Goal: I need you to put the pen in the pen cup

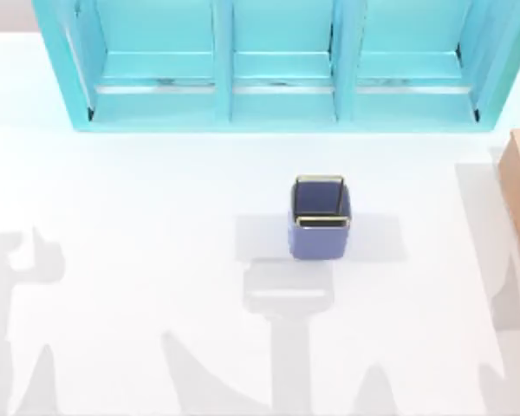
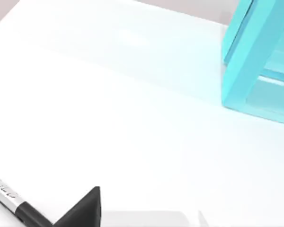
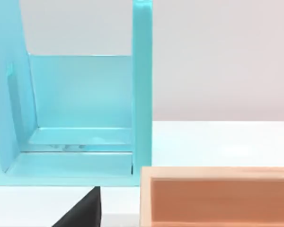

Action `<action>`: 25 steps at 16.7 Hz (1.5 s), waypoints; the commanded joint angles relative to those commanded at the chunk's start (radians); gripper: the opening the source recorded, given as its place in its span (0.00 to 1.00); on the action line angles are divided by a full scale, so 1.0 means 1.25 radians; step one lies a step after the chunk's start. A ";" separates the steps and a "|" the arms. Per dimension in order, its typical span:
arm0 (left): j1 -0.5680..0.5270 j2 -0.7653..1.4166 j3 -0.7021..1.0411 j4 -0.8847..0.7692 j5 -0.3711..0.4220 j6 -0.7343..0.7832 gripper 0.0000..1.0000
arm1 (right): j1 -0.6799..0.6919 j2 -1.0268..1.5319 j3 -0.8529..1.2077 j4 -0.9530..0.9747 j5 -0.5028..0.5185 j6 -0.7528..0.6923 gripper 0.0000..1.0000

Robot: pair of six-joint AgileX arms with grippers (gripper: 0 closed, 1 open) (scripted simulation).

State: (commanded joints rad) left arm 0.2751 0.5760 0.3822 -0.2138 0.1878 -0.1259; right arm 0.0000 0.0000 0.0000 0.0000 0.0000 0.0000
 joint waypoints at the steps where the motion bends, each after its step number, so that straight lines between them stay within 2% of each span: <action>1: 0.032 0.086 0.046 -0.029 0.026 -0.016 1.00 | 0.000 0.000 0.000 0.000 0.000 0.000 1.00; 7: 0.221 0.596 0.318 -0.198 0.176 -0.111 1.00 | 0.000 0.000 0.000 0.000 0.000 0.000 1.00; 13: 0.365 0.928 0.536 -0.313 0.288 -0.176 1.00 | 0.000 0.000 0.000 0.000 0.000 0.000 1.00; 17: 0.410 1.028 0.608 -0.342 0.323 -0.194 1.00 | 0.000 0.000 0.000 0.000 0.000 0.000 1.00; 25: 0.397 1.054 0.607 -0.311 0.321 -0.212 1.00 | 0.000 0.000 0.000 0.000 0.000 0.000 1.00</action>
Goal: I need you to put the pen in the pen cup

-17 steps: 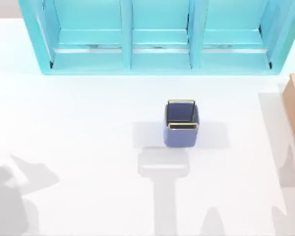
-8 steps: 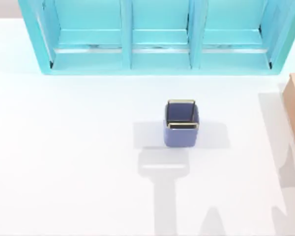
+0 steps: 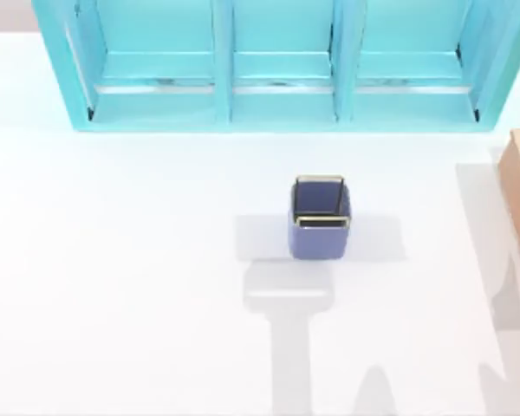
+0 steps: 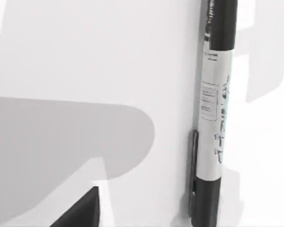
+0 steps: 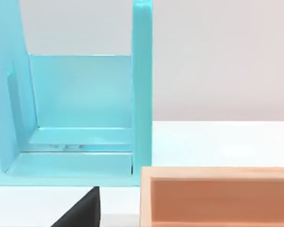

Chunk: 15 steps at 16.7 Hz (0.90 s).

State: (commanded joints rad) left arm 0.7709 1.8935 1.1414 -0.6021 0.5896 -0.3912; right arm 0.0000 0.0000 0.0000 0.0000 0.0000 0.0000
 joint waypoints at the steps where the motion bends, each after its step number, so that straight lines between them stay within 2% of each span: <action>1: -0.010 0.018 -0.002 0.026 -0.002 -0.013 1.00 | 0.000 0.000 0.000 0.000 0.000 0.000 1.00; 7: -0.091 0.146 -0.029 0.238 -0.021 -0.105 1.00 | 0.000 0.000 0.000 0.000 0.000 0.000 1.00; 13: -0.107 0.167 -0.033 0.268 -0.026 -0.122 1.00 | 0.000 0.000 0.000 0.000 0.000 0.000 1.00; 15: -0.107 0.167 -0.033 0.268 -0.026 -0.122 0.85 | 0.000 0.000 0.000 0.000 0.000 0.000 1.00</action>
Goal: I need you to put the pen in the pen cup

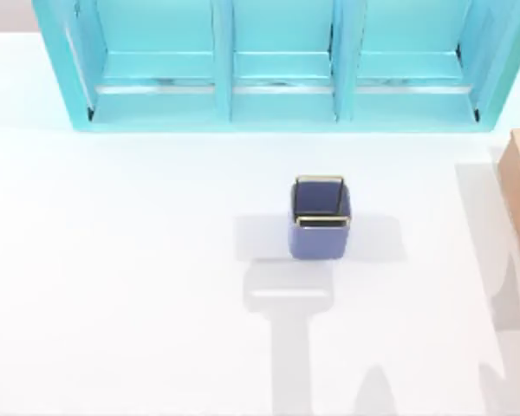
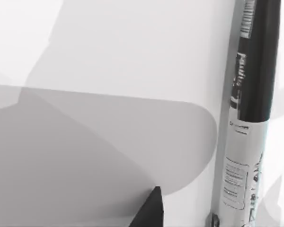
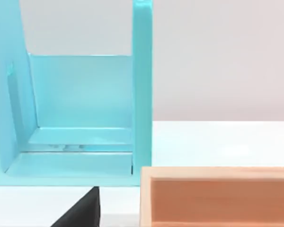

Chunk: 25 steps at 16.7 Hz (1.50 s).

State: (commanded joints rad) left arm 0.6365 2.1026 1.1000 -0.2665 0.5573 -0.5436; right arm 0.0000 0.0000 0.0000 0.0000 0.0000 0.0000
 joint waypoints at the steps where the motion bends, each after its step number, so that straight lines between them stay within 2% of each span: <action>1: 0.000 0.000 0.000 0.000 0.000 0.000 0.77 | 0.000 0.000 0.000 0.000 0.000 0.000 1.00; 11: 0.000 0.000 0.000 0.000 0.000 0.000 0.02 | 0.000 0.000 0.000 0.000 0.000 0.000 1.00; 19: 0.000 0.000 0.000 0.000 0.000 0.000 0.00 | 0.000 0.000 0.000 0.000 0.000 0.000 1.00; 20: 0.037 -0.061 0.011 -0.050 -0.009 0.019 0.00 | 0.000 0.000 0.000 0.000 0.000 0.000 1.00; 25: 0.095 -0.124 0.023 -0.143 0.003 0.071 0.00 | 0.000 0.000 0.000 0.000 0.000 0.000 1.00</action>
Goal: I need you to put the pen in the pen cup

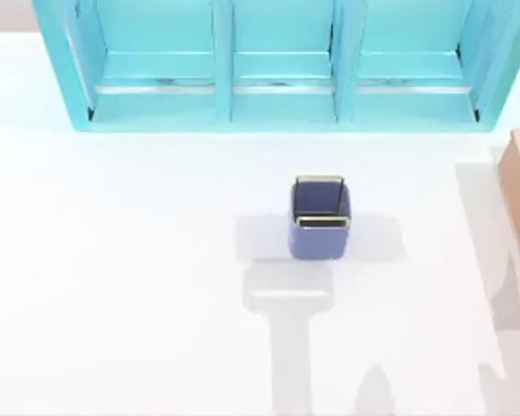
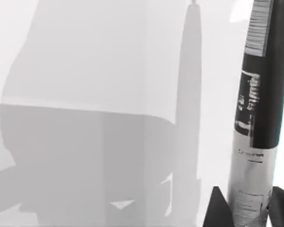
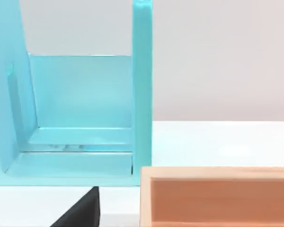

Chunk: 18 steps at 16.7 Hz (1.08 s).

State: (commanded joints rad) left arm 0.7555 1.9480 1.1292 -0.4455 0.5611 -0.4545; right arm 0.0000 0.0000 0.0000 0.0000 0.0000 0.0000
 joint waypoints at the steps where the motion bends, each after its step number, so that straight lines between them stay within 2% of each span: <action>1: 0.022 -0.026 0.003 -0.044 0.005 0.023 0.00 | 0.000 0.000 0.000 0.000 0.000 0.000 1.00; 6: 0.144 -0.195 0.007 -0.349 0.028 0.166 0.00 | 0.000 0.000 0.000 0.000 0.000 0.000 1.00; 9: 0.208 -0.298 0.010 -0.481 0.040 0.245 0.00 | 0.000 0.000 0.000 0.000 0.000 0.000 1.00; 12: 0.240 -0.351 0.013 -0.536 0.048 0.287 0.00 | 0.000 0.000 0.000 0.000 0.000 0.000 1.00; 18: 0.230 -0.345 0.016 -0.534 0.039 0.282 0.00 | 0.000 0.000 0.000 0.000 0.000 0.000 1.00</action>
State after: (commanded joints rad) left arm 1.0429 1.5163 1.1491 -1.1128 0.6093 -0.1019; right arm 0.0000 0.0000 0.0000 0.0000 0.0000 0.0000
